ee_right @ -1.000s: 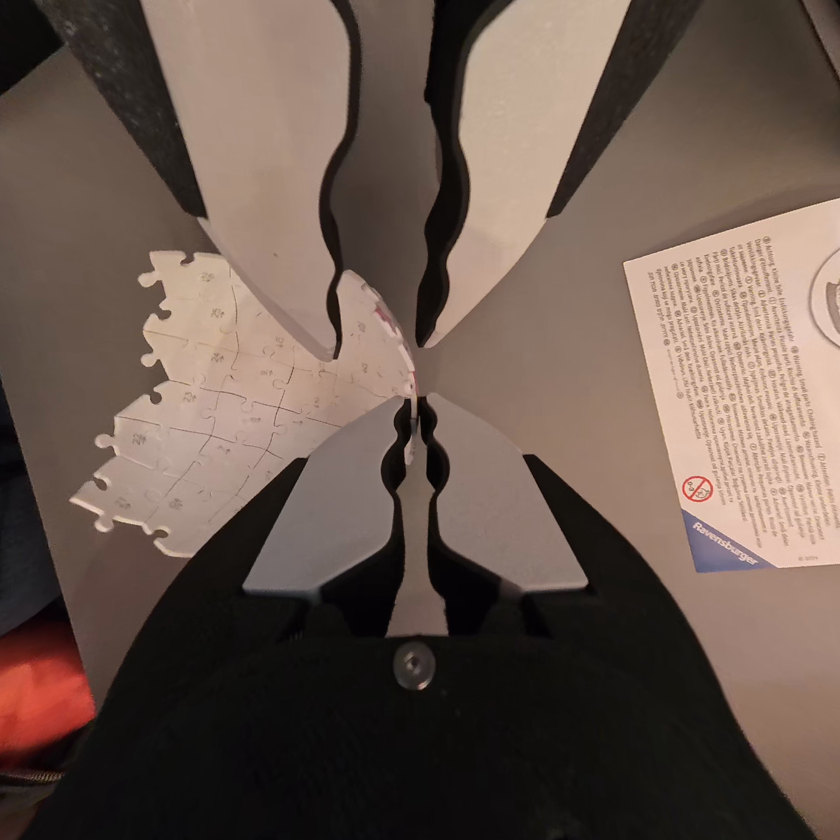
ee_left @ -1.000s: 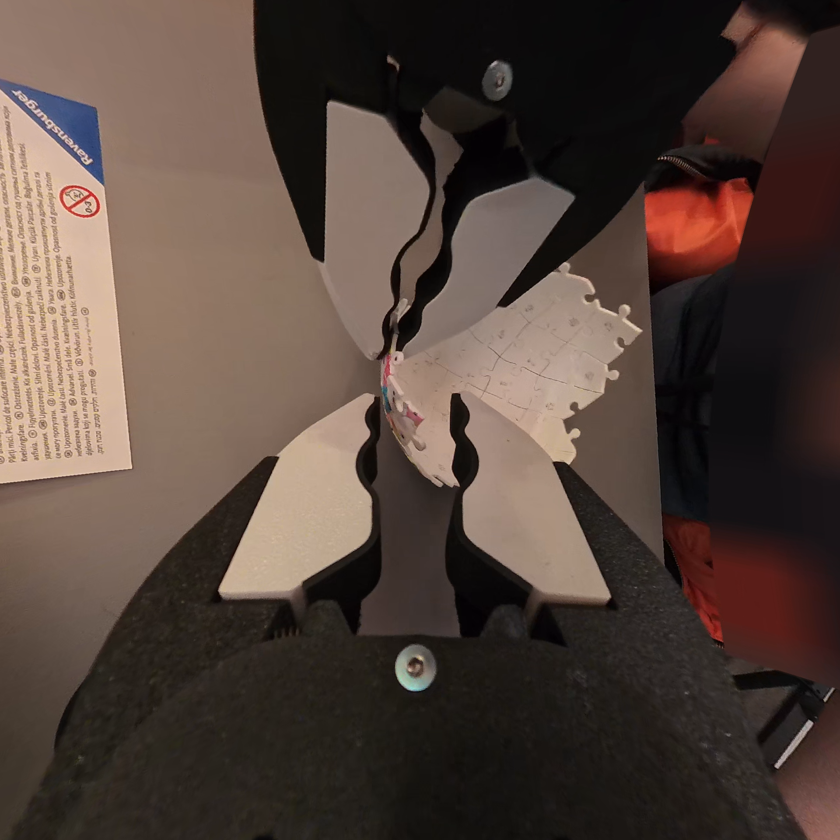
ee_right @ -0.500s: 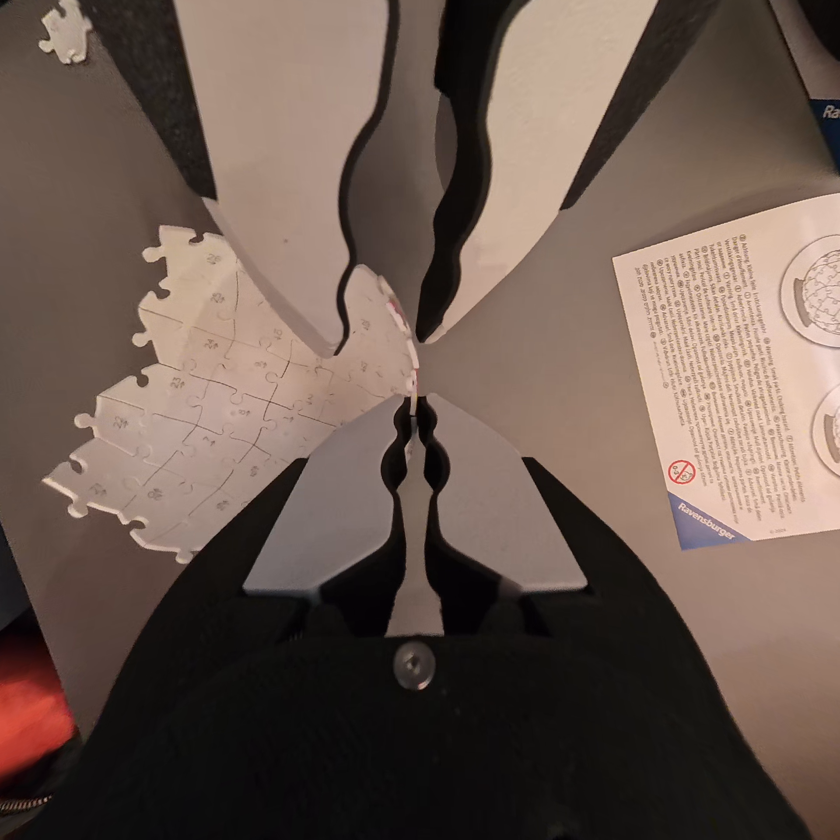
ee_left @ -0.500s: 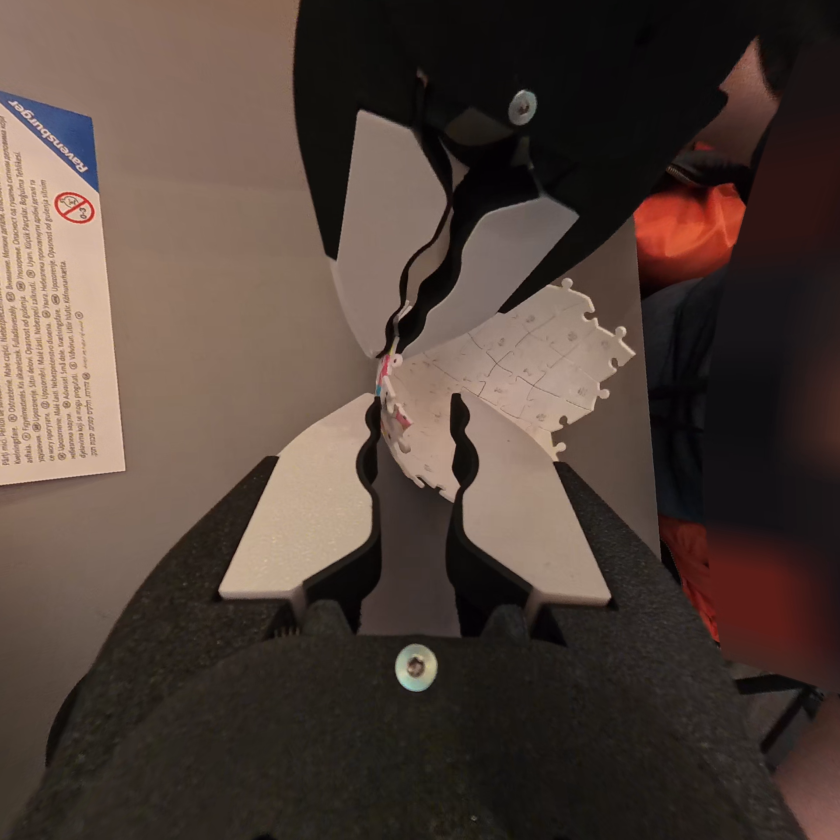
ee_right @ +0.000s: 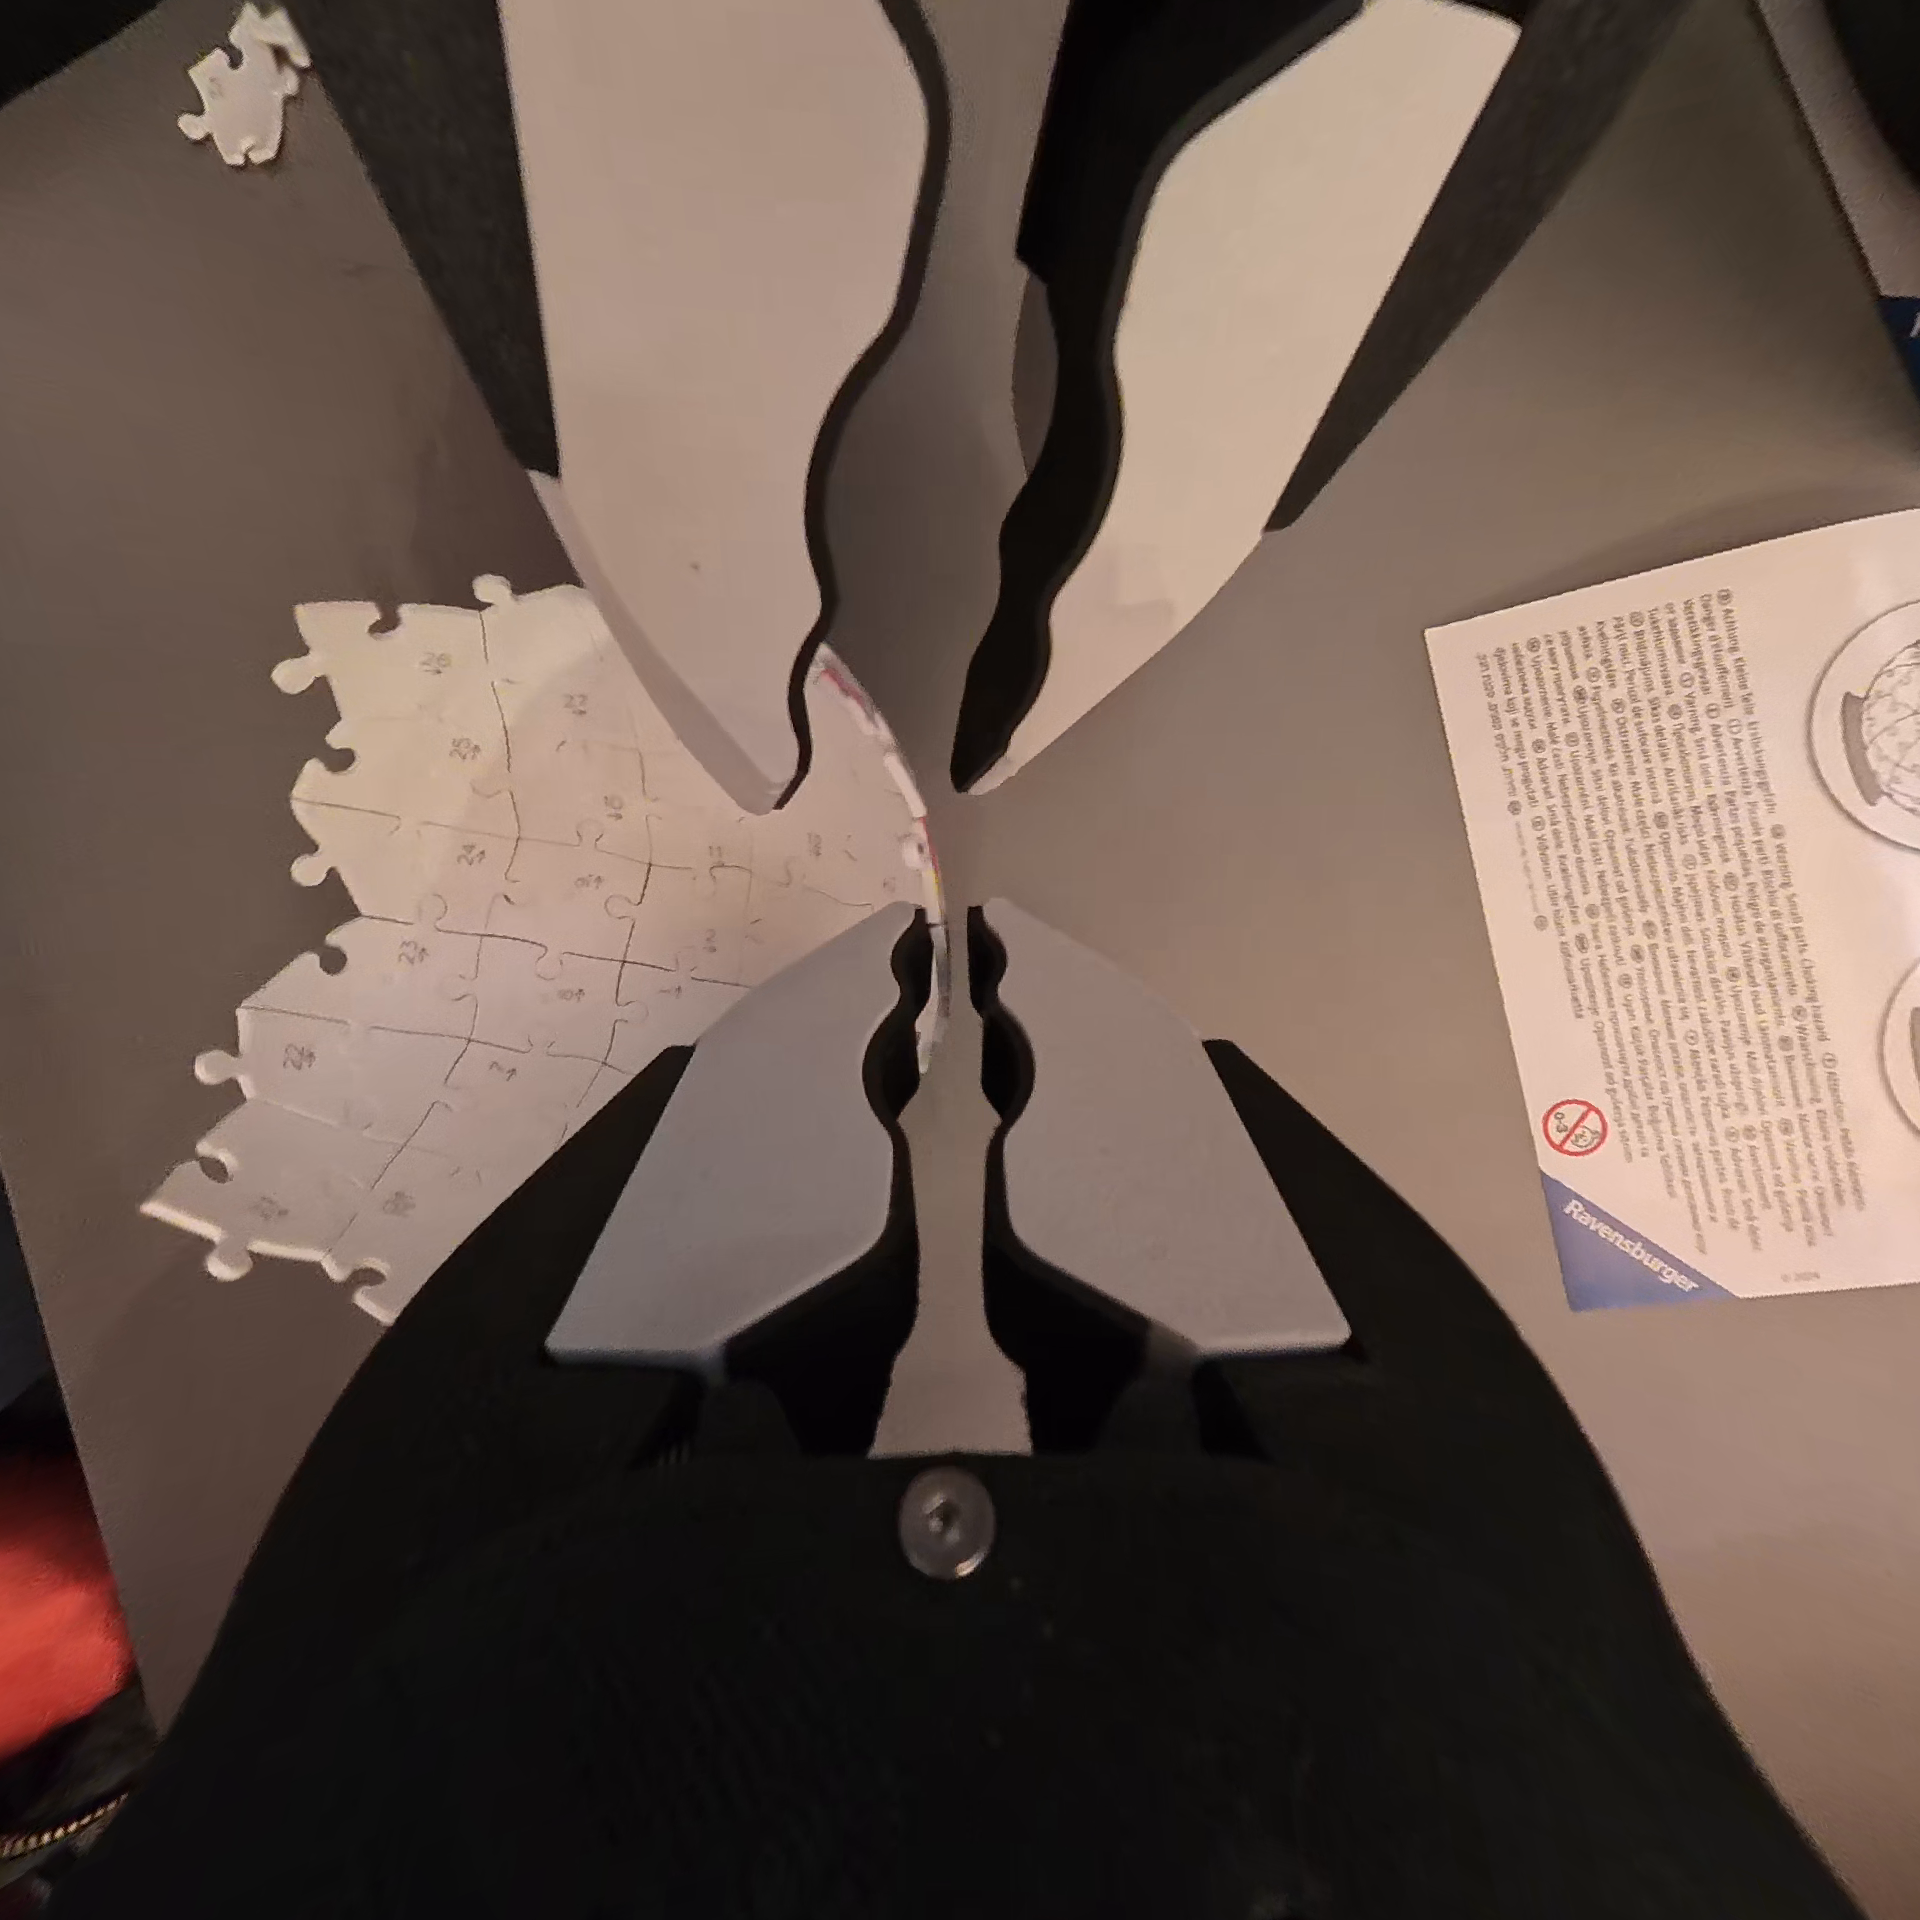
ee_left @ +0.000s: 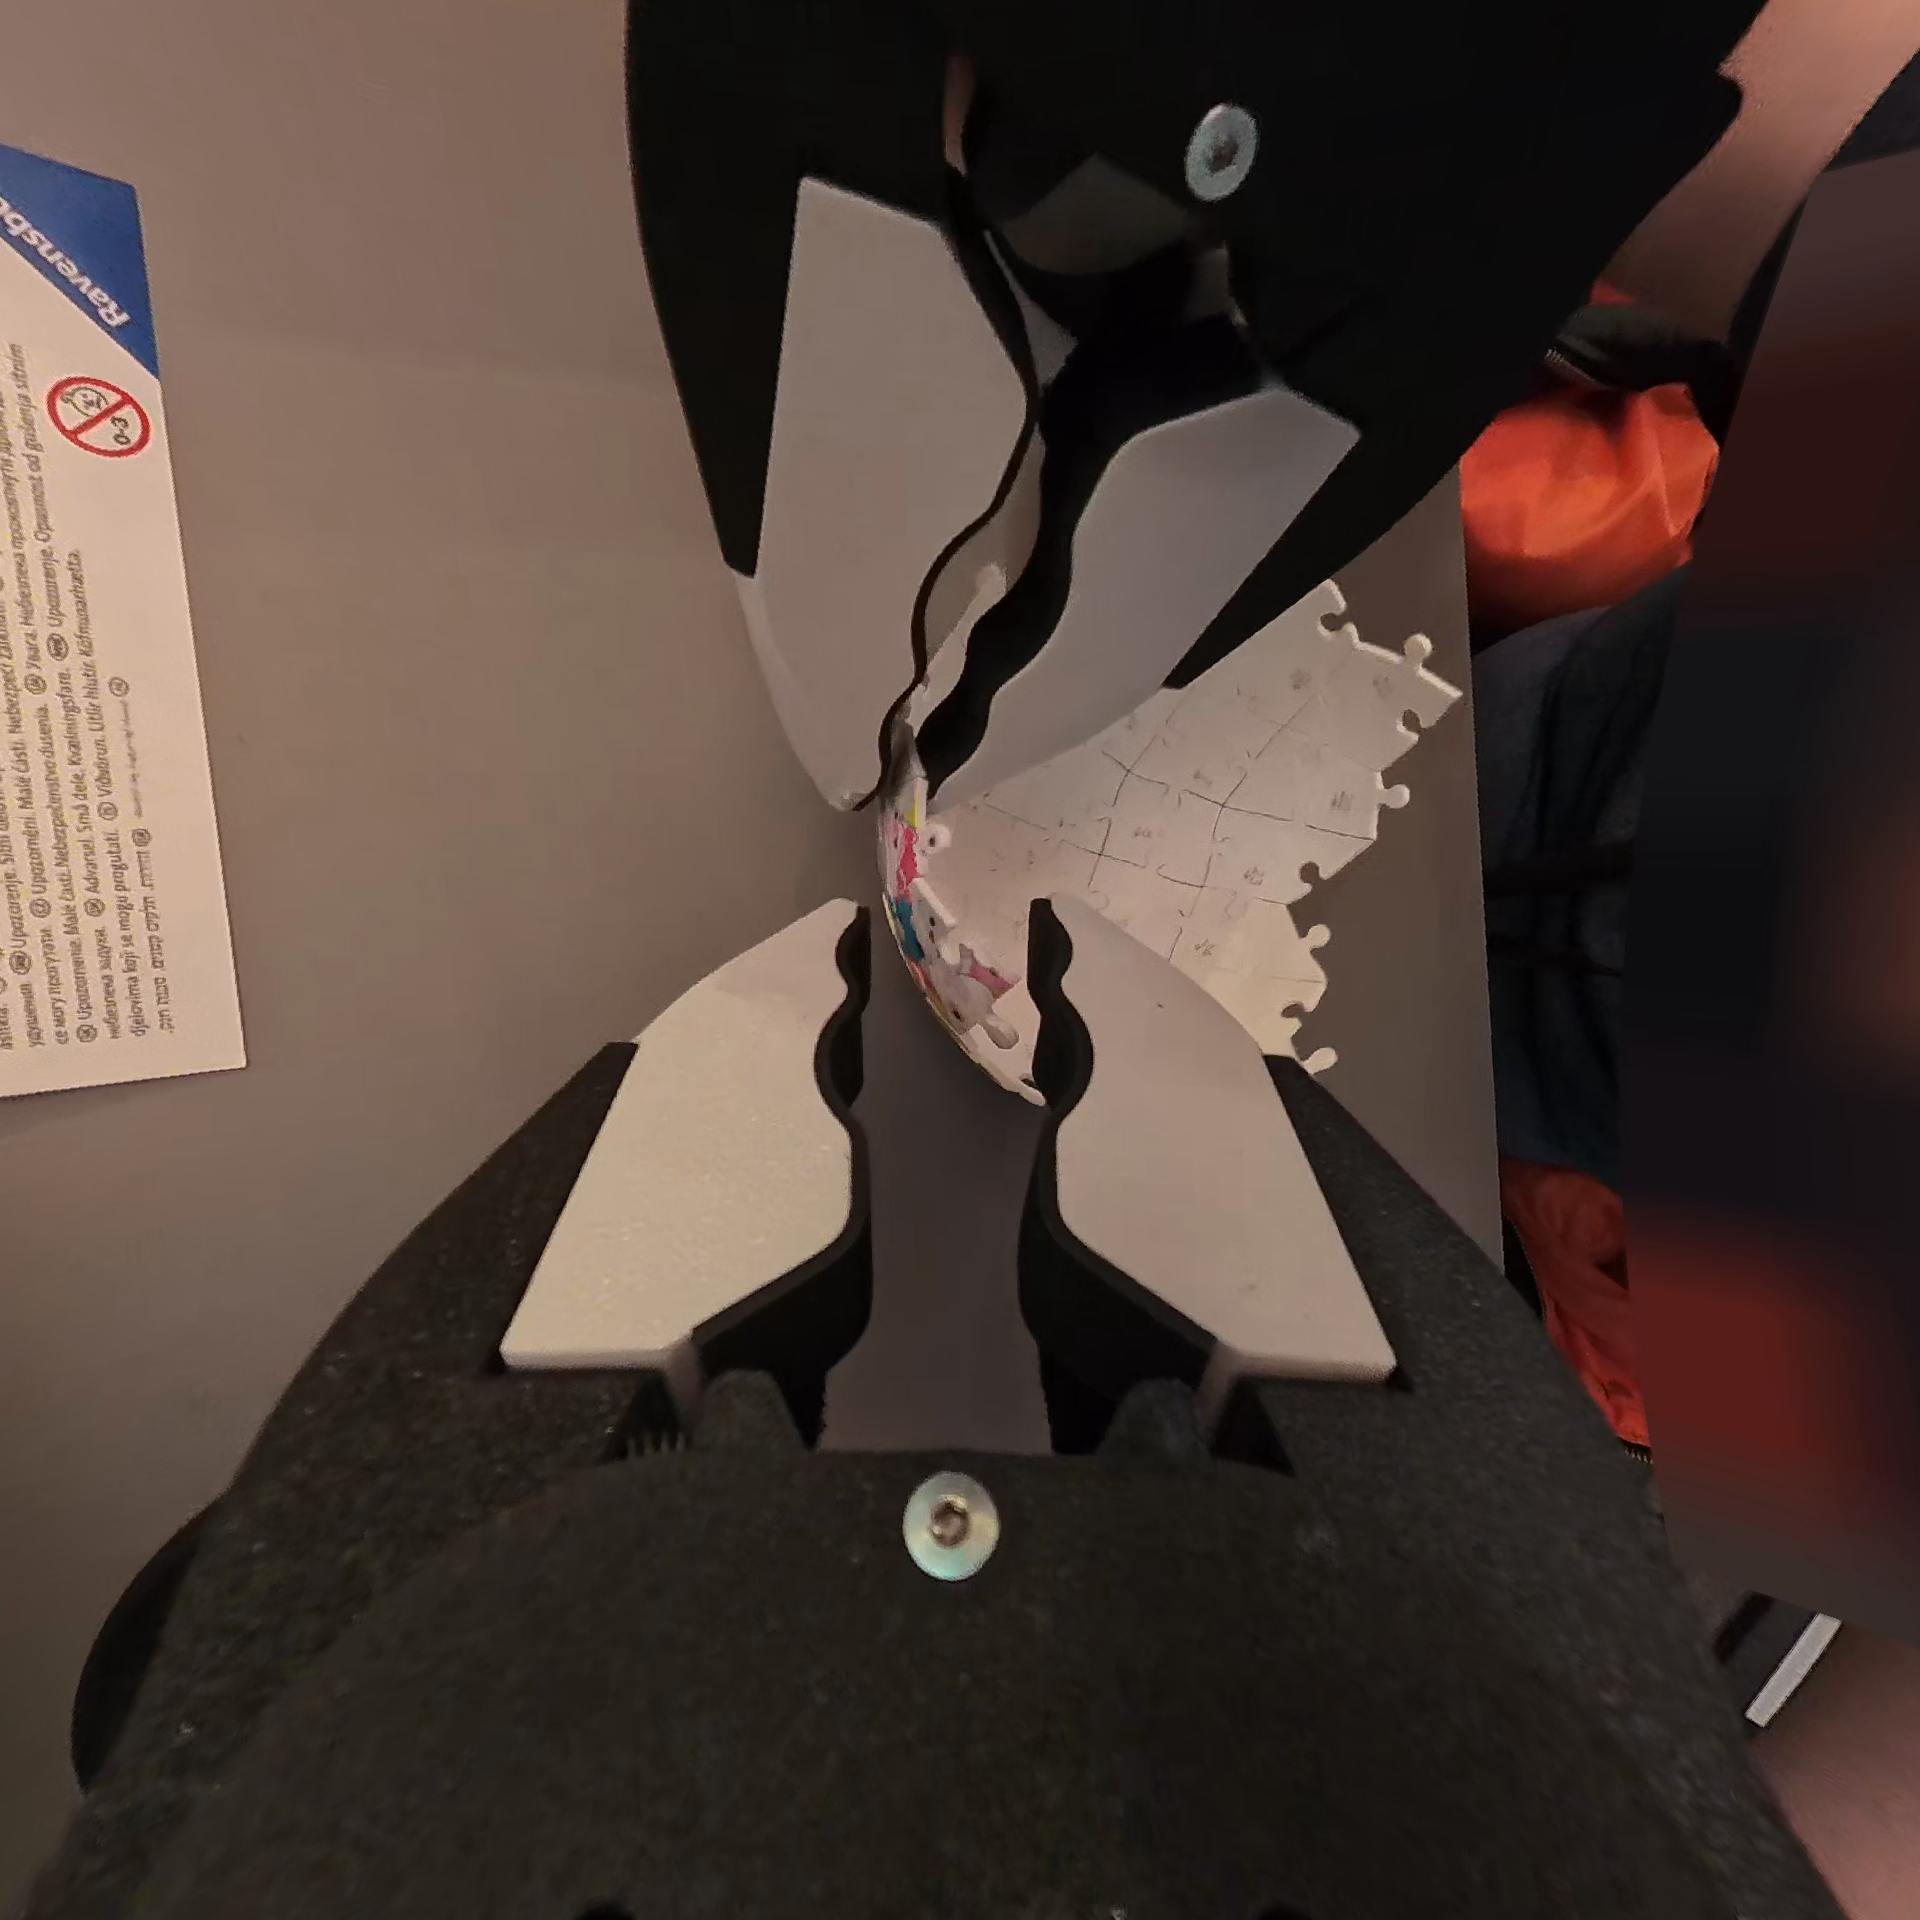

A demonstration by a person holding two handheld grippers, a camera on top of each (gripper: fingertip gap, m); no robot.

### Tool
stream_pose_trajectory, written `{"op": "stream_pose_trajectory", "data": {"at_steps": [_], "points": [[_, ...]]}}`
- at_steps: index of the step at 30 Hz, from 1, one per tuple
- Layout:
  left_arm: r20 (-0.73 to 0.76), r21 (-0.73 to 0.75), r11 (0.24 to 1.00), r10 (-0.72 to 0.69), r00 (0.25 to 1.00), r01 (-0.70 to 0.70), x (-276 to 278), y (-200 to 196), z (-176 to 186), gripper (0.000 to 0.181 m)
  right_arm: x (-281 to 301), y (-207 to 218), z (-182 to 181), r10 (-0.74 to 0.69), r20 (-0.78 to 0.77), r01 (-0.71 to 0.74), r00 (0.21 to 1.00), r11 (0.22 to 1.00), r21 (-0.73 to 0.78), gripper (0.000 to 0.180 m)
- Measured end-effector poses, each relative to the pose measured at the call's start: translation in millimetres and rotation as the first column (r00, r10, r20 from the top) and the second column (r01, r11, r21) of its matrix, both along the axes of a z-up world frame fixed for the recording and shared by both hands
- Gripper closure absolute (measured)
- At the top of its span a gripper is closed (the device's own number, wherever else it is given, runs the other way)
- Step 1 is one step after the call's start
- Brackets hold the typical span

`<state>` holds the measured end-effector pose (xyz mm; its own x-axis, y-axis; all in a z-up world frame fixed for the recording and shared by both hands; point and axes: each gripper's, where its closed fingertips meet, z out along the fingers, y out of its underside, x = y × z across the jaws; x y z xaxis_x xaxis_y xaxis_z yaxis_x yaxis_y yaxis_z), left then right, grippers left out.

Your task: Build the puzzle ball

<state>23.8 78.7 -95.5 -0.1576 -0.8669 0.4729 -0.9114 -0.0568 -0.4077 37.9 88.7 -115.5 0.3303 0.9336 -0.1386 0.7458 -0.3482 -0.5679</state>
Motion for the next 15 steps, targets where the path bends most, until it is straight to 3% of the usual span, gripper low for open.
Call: {"op": "stream_pose_trajectory", "data": {"at_steps": [15], "points": [[-0.007,-0.003,1.0,-0.004,1.0,0.004,1.1,-0.3,-1.2,0.153,-4.1,0.1,-1.5,0.027,0.002,-0.027,1.0,1.0,-0.005,0.176]]}}
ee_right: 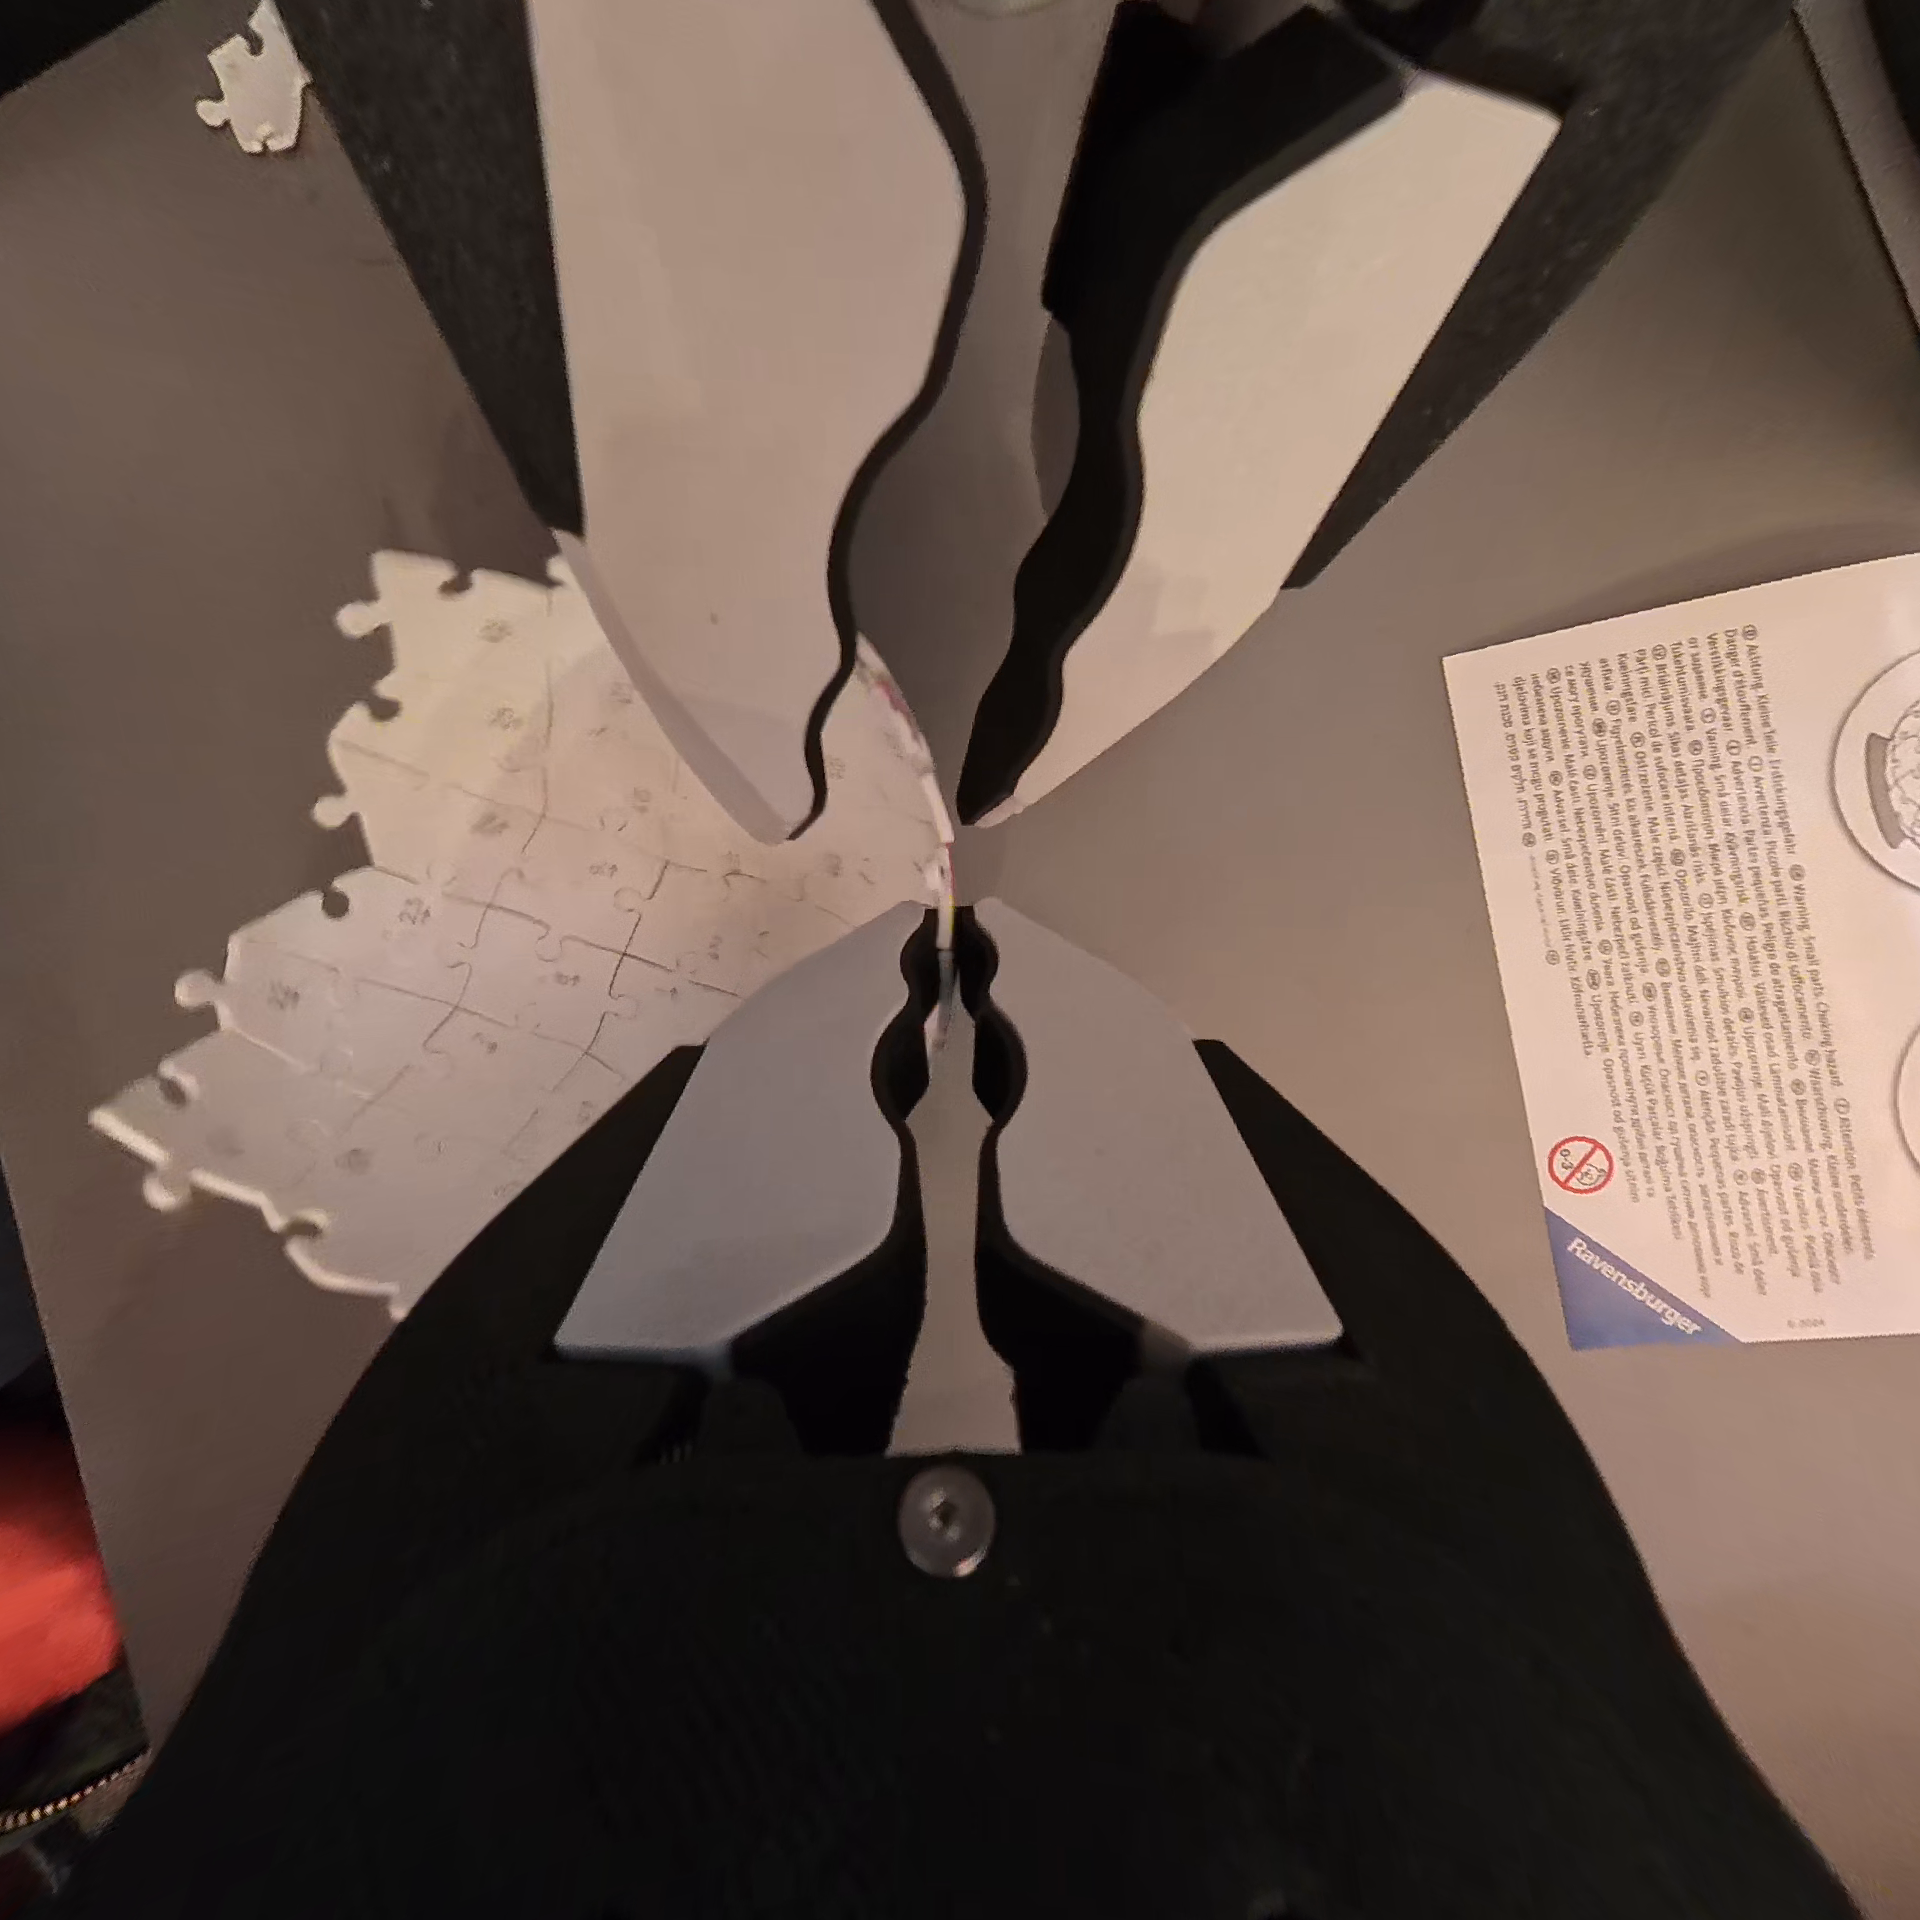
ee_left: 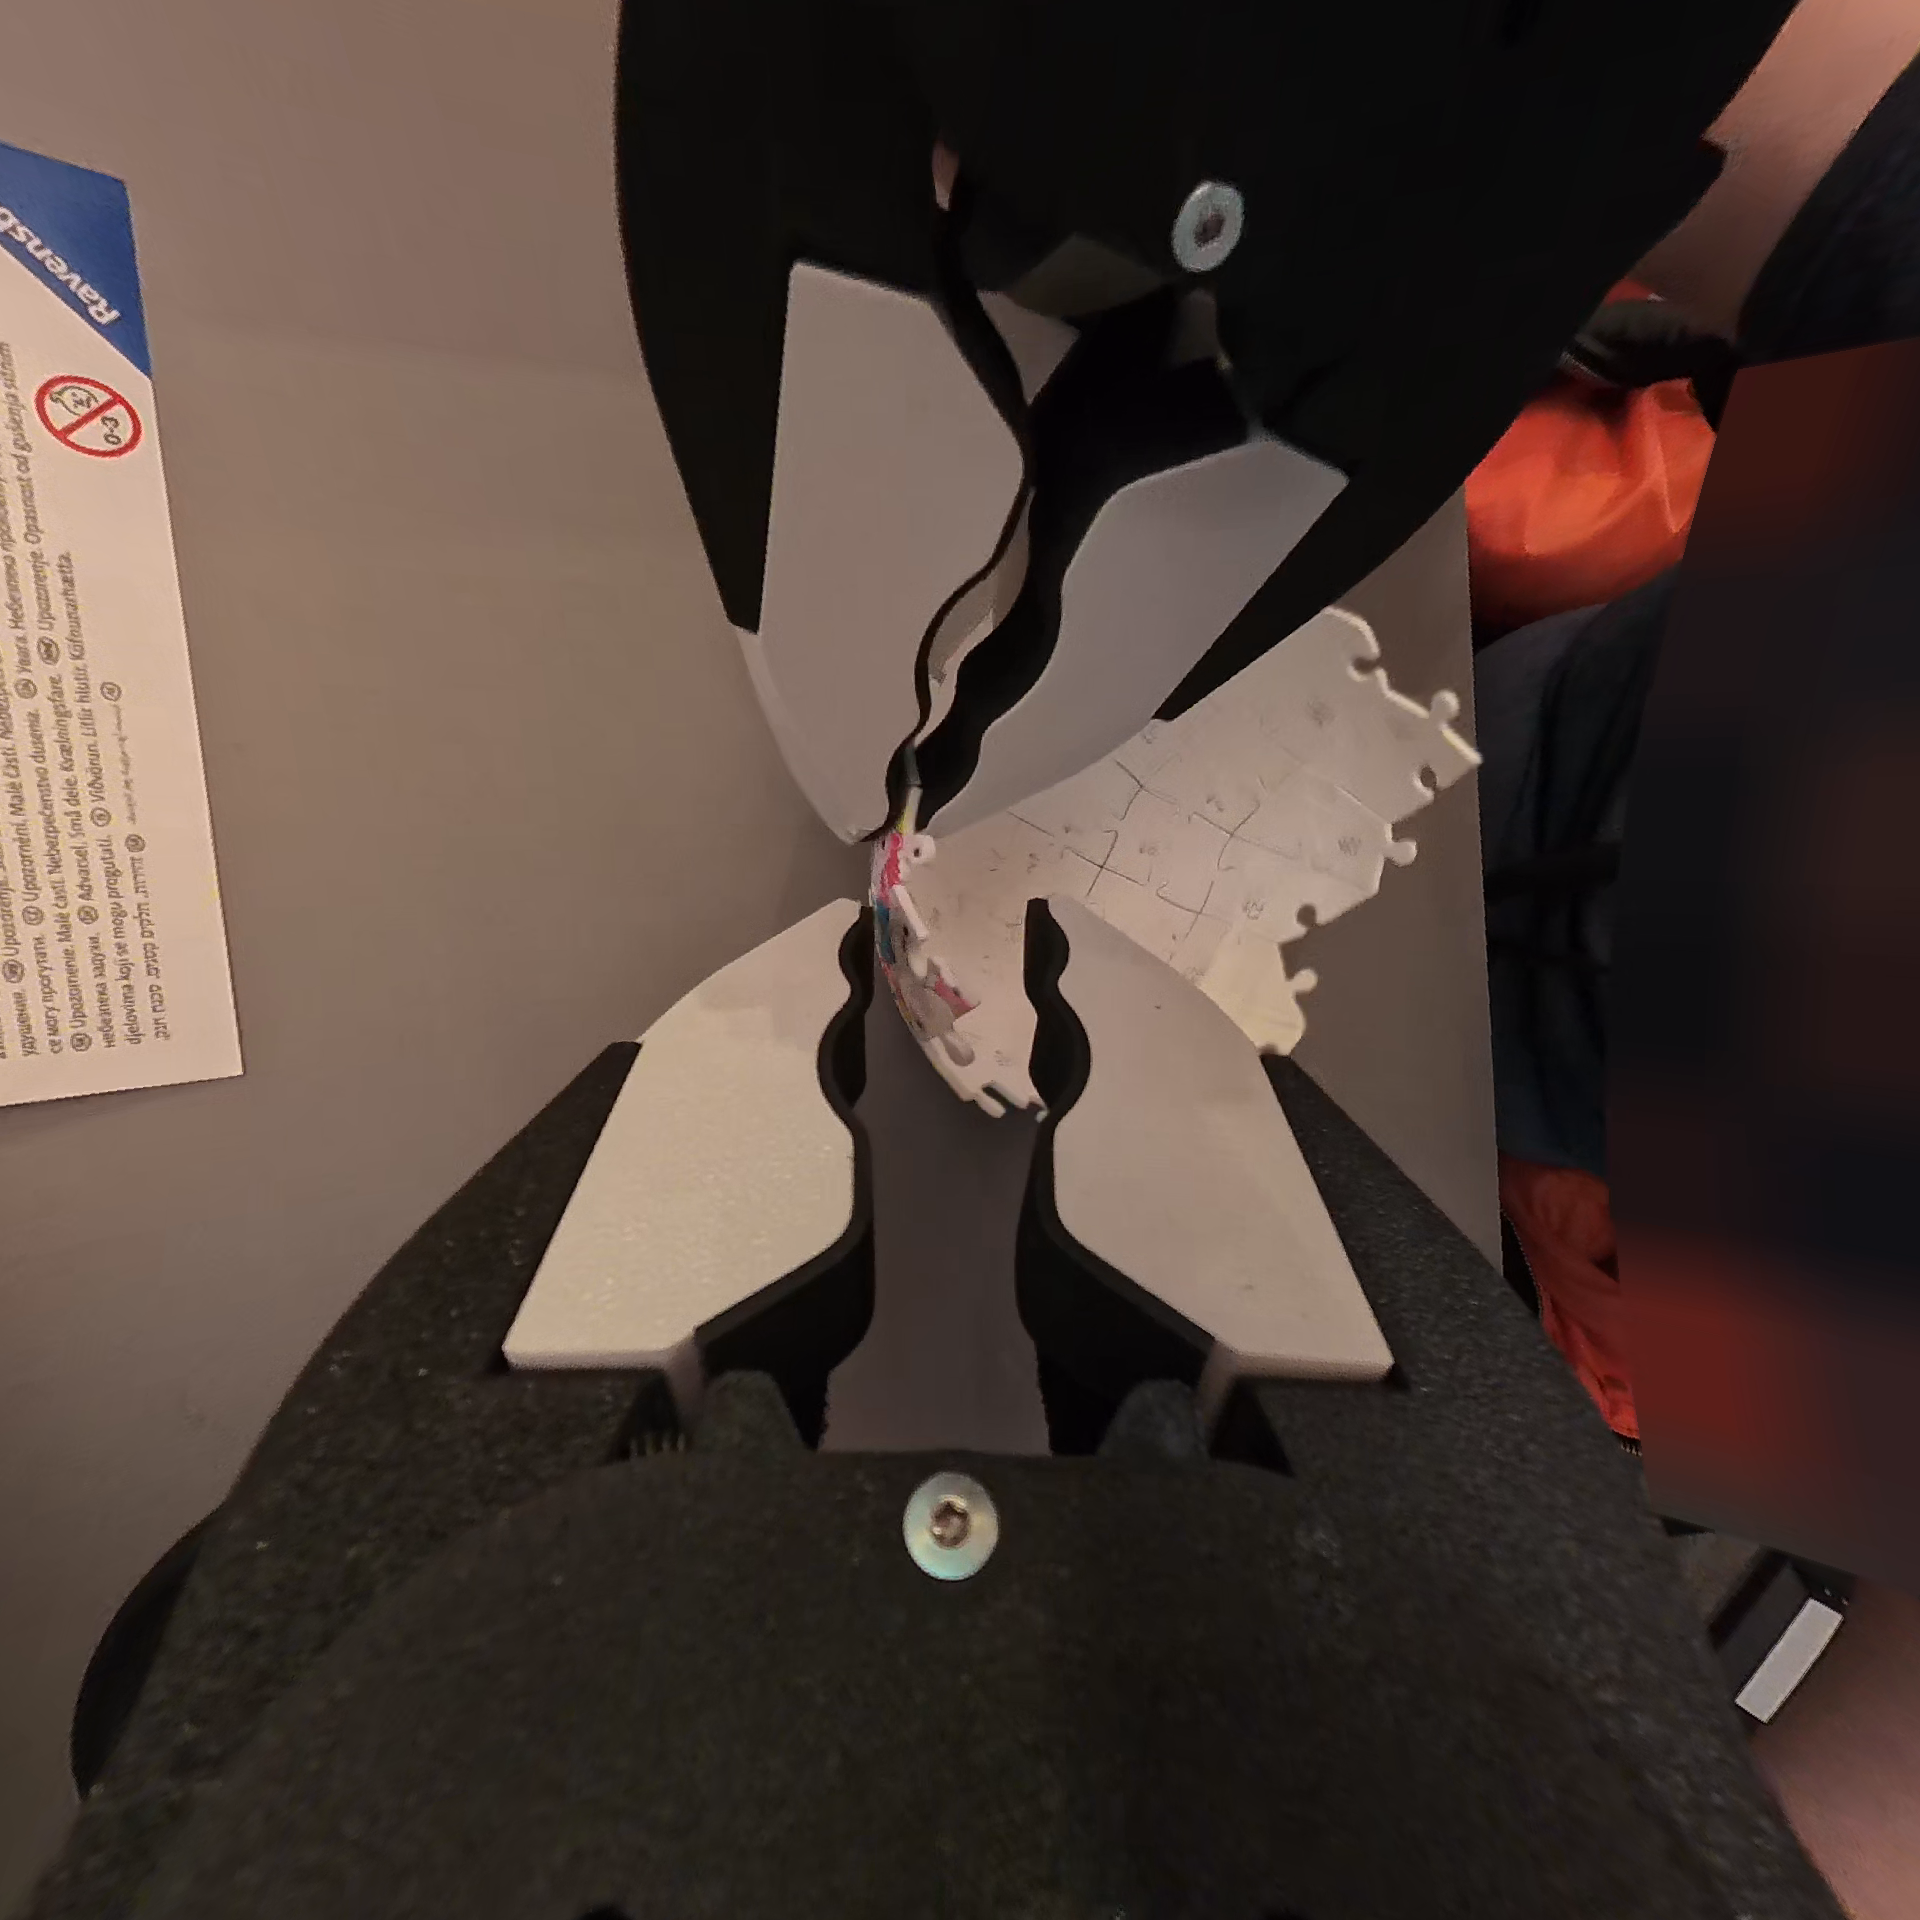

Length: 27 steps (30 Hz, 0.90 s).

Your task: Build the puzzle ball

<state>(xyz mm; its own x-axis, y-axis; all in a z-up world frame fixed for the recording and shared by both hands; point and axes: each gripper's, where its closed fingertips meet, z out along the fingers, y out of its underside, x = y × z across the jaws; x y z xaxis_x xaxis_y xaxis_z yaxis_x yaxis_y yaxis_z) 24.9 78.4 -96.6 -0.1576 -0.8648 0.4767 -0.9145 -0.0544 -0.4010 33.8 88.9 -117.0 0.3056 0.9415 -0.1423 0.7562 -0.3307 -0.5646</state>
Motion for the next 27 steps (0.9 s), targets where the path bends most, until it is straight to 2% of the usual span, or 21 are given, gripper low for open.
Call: {"op": "stream_pose_trajectory", "data": {"at_steps": [8,11,14,18,27], "points": [[0.002,-0.001,1.0,-0.005,1.0,0.005,0.0,-2.3,0.8,0.153,-2.4,-8.6,0.2,0.01,0.013,-0.01,1.0,1.0,-0.026,0.175],[0.009,-0.003,1.0,-0.002,1.0,0.002,-1.2,-3.0,2.5,0.153,1.6,-8.4,2.0,0.005,0.02,-0.005,1.0,1.0,-0.017,0.158],[0.03,-0.003,1.0,0.011,0.999,-0.01,-1.9,-1.9,5.9,0.153,4.5,-7.8,6.9,-0.002,-0.027,0.002,1.0,1.0,-0.021,0.157],[0.051,-0.01,0.999,0.033,0.998,-0.033,-4.6,0.4,8.2,0.153,6.4,-6.7,7.7,-0.011,-0.069,0.009,0.998,0.999,-0.037,0.157],[0.06,-0.015,0.999,0.043,0.997,-0.042,-10.5,-5.2,13.2,0.153,8.1,-13.4,4.1,0.015,-0.052,-0.018,0.999,0.998,-0.055,0.166]]}}
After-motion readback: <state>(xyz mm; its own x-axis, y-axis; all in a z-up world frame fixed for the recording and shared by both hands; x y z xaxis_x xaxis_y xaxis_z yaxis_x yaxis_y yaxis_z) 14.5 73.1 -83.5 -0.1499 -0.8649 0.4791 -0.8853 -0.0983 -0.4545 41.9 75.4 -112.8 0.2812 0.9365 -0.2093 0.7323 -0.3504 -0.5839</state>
